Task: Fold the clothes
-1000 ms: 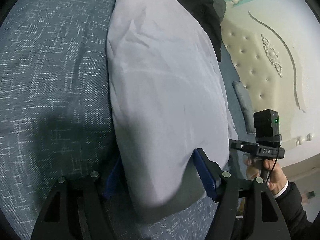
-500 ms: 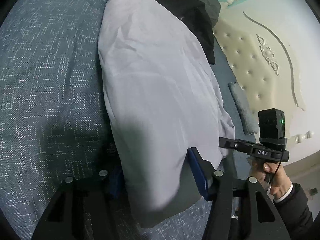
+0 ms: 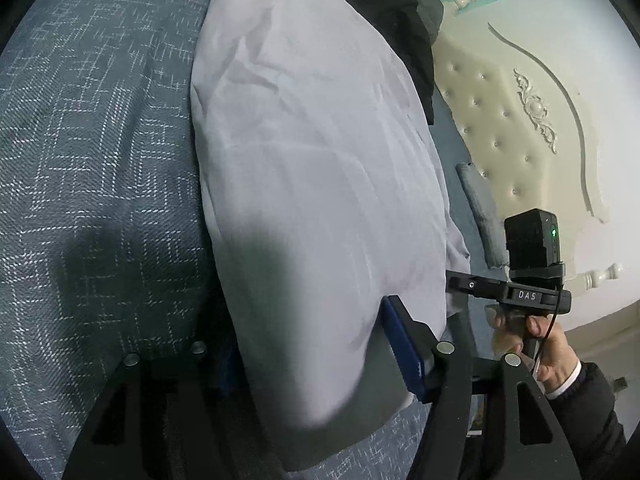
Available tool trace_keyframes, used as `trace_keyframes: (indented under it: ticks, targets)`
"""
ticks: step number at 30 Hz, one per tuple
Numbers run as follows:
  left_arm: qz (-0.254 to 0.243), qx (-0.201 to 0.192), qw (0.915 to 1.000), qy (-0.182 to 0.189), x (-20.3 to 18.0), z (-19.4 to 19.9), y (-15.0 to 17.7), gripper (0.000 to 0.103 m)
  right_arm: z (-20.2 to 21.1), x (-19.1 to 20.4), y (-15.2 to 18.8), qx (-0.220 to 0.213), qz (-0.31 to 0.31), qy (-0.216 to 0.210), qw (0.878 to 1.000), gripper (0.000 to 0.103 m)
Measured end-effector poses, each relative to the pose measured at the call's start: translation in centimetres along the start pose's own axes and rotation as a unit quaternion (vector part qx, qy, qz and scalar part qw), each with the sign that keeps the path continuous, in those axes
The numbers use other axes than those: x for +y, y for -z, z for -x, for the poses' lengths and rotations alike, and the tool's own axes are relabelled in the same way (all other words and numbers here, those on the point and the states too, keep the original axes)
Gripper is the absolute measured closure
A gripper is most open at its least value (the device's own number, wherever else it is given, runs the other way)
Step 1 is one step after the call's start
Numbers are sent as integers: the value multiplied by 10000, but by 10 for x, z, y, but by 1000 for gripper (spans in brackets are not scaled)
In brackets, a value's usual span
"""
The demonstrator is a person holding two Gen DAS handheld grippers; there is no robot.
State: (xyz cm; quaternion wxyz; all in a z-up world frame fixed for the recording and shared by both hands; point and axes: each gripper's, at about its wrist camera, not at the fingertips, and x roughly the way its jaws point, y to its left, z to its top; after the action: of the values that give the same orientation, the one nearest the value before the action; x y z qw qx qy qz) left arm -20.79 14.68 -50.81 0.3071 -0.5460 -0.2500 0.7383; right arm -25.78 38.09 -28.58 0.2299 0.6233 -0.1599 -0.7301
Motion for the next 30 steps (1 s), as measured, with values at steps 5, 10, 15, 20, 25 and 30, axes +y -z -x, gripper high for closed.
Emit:
trace_keyframes:
  ticks: [5, 10, 15, 20, 25, 30]
  targets:
    - [-99, -12, 9999, -136, -12, 3, 0, 37, 4, 7, -3, -43, 336, -49, 9994, 81]
    - [-174, 64, 9997, -167, -12, 4, 5, 37, 5, 17, -10, 27, 568, 40, 9984, 80]
    - [-136, 130, 9997, -127, -8, -6, 6, 37, -6, 4, -20, 98, 132, -125, 9998, 58]
    - [-188, 86, 9997, -85, 0, 0, 4, 36, -12, 2, -22, 133, 146, -375, 9991, 57]
    - [-291, -30, 9992, -287, -17, -5, 12, 38, -11, 23, -24, 69, 606, -184, 9980, 78]
    - [-359, -71, 9982, -477, -36, -2, 13, 47, -3, 49, -24, -68, 916, 113, 9957, 89]
